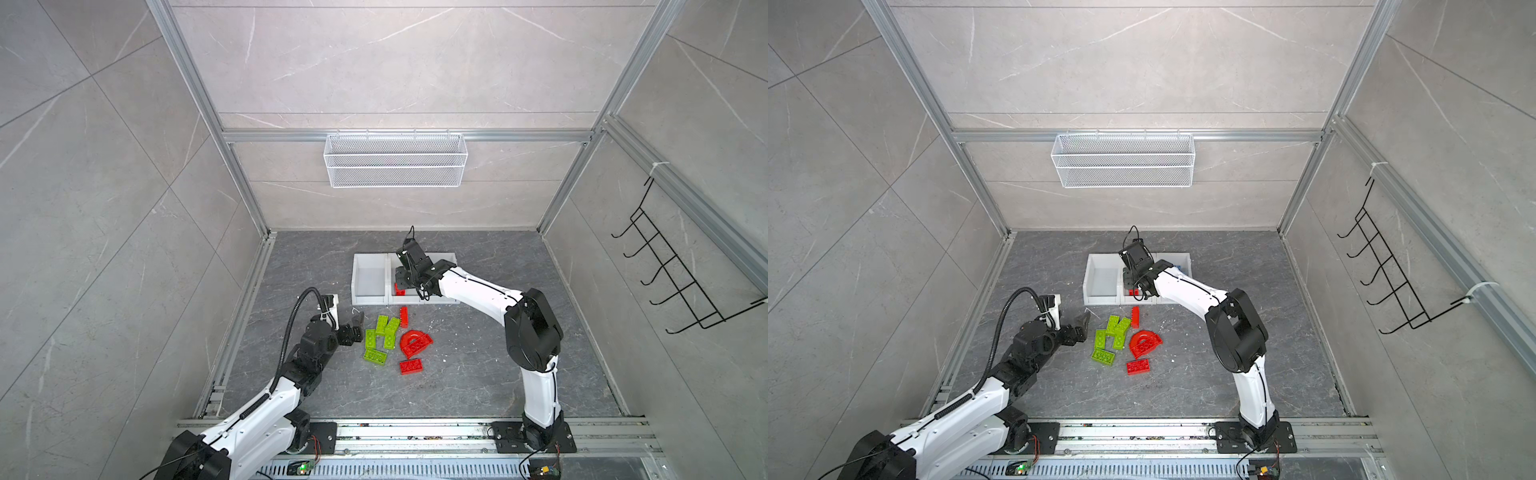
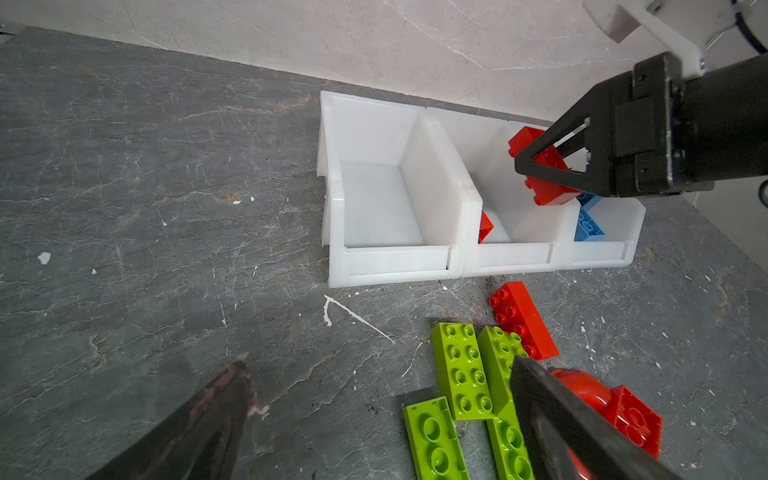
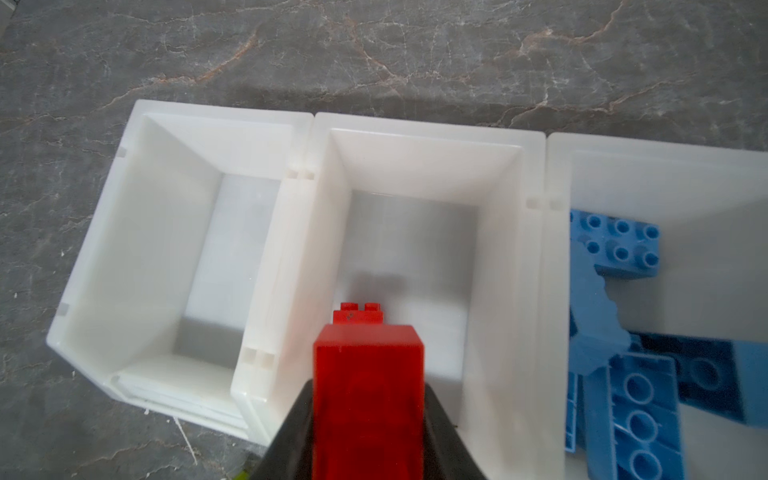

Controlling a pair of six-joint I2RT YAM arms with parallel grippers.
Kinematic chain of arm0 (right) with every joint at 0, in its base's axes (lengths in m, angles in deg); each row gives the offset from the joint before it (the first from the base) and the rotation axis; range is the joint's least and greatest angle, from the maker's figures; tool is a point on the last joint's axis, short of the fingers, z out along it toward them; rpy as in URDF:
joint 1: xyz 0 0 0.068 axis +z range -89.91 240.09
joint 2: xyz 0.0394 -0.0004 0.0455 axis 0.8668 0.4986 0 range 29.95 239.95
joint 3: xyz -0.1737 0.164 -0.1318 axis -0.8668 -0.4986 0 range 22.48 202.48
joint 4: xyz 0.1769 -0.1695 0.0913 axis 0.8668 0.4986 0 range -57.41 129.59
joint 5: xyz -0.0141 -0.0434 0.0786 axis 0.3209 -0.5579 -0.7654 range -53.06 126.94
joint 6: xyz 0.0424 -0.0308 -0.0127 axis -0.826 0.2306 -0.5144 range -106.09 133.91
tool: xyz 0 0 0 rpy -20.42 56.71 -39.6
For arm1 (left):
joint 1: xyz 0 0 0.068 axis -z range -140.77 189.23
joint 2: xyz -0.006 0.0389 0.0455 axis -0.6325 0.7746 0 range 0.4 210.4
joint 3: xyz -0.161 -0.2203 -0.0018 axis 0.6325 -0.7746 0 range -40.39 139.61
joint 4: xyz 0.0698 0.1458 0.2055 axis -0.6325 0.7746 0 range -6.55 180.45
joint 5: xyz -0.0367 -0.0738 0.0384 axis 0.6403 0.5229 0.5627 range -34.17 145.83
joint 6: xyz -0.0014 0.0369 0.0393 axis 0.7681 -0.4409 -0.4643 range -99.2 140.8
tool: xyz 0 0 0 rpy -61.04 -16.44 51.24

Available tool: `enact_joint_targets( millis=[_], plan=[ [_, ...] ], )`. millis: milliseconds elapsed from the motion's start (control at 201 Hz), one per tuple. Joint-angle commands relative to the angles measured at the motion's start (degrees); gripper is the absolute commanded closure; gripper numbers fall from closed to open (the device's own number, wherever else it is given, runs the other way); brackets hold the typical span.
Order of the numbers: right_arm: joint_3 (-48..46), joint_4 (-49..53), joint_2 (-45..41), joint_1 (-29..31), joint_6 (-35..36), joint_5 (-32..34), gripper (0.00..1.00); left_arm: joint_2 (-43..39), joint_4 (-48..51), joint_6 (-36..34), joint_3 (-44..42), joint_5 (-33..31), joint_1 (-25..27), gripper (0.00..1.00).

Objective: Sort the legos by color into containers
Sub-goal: 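Lift the red 2x4 brick over the middle compartment of the bin, then open the right gripper to drop the brick into the middle compartment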

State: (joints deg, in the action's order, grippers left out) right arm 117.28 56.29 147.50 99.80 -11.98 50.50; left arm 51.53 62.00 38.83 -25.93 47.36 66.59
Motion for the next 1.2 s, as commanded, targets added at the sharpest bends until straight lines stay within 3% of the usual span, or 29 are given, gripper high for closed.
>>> enact_joint_targets(
  millis=[0,637,881,1195],
  plan=[
    [2.0,1.5,1.7,-0.5,0.0,3.0,0.78,-0.3,-2.5,0.7,1.1,-0.3,-0.1,0.0],
    [5.9,2.0,9.4,-2.1,-0.5,2.1,0.76,-0.4,-2.5,0.5,1.2,0.2,-0.2,0.0],
    [6.0,2.3,9.1,-2.1,-0.3,2.2,0.59,-0.3,-2.5,0.5,1.4,0.2,-0.1,0.0],
    [2.9,2.5,3.6,-1.8,-0.1,1.4,0.49,-0.7,-2.6,0.8,1.1,0.7,-0.2,0.0]
  ],
)
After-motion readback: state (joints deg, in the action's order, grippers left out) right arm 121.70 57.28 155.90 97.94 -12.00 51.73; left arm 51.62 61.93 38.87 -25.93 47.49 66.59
